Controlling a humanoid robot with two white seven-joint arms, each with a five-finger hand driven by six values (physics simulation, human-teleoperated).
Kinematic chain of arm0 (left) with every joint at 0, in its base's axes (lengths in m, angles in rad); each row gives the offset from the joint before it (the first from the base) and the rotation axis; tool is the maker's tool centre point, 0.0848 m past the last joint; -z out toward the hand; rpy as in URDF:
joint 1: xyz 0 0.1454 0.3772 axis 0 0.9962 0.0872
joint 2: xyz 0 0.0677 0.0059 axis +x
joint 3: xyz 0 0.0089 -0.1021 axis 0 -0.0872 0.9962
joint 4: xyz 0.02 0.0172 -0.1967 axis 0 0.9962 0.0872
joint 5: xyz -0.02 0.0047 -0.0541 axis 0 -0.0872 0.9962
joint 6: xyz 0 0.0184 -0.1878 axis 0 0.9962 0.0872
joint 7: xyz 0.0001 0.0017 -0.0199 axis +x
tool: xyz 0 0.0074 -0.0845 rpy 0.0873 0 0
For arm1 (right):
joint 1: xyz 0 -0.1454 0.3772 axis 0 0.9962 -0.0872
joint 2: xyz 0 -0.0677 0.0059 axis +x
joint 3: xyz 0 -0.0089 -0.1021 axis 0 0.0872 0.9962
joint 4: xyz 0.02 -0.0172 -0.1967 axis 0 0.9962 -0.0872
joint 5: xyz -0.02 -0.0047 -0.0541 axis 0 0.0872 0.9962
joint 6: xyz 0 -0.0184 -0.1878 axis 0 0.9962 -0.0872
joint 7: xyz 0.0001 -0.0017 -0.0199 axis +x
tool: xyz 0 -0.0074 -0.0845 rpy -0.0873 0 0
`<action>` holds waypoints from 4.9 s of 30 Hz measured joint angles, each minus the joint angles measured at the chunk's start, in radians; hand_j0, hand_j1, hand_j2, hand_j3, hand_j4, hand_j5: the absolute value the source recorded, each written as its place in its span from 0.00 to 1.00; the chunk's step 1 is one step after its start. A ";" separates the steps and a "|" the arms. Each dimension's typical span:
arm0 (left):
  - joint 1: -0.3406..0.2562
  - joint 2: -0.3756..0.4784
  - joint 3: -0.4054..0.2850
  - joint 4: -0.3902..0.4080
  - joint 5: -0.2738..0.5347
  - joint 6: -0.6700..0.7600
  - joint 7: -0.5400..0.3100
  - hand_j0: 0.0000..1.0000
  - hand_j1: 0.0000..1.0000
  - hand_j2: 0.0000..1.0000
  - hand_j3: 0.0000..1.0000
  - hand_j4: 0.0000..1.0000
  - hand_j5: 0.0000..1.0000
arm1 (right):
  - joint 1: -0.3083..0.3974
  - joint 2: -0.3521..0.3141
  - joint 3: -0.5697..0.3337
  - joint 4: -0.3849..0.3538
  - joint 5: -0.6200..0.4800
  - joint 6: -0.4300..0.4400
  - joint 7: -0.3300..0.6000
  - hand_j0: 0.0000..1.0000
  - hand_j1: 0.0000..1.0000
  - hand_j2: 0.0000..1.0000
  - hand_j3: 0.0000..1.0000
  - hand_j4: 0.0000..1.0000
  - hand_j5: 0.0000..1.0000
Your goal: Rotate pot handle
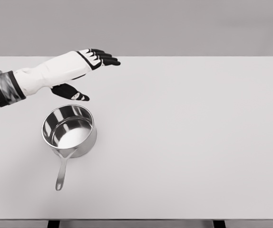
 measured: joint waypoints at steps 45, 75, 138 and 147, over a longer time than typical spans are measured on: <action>-0.029 0.136 -0.380 -0.011 -0.154 -0.254 -0.101 1.00 1.00 1.00 1.00 1.00 1.00 | 0.015 0.000 -0.001 0.010 -0.002 0.008 0.001 1.00 1.00 1.00 1.00 1.00 1.00; -0.121 0.201 -0.378 0.054 -0.324 -0.253 -0.103 1.00 1.00 1.00 1.00 1.00 1.00 | 0.015 0.000 -0.001 0.010 -0.002 0.008 0.001 1.00 1.00 1.00 1.00 1.00 1.00; -0.178 0.333 -0.300 0.435 -0.130 -0.254 -0.104 1.00 1.00 1.00 1.00 1.00 1.00 | 0.015 0.000 -0.001 0.010 -0.002 0.008 0.001 1.00 1.00 1.00 1.00 1.00 1.00; -0.199 0.270 -0.278 0.478 -0.153 -0.254 -0.107 1.00 1.00 1.00 1.00 1.00 1.00 | 0.015 0.000 -0.001 0.010 -0.002 0.008 0.001 1.00 1.00 1.00 1.00 1.00 1.00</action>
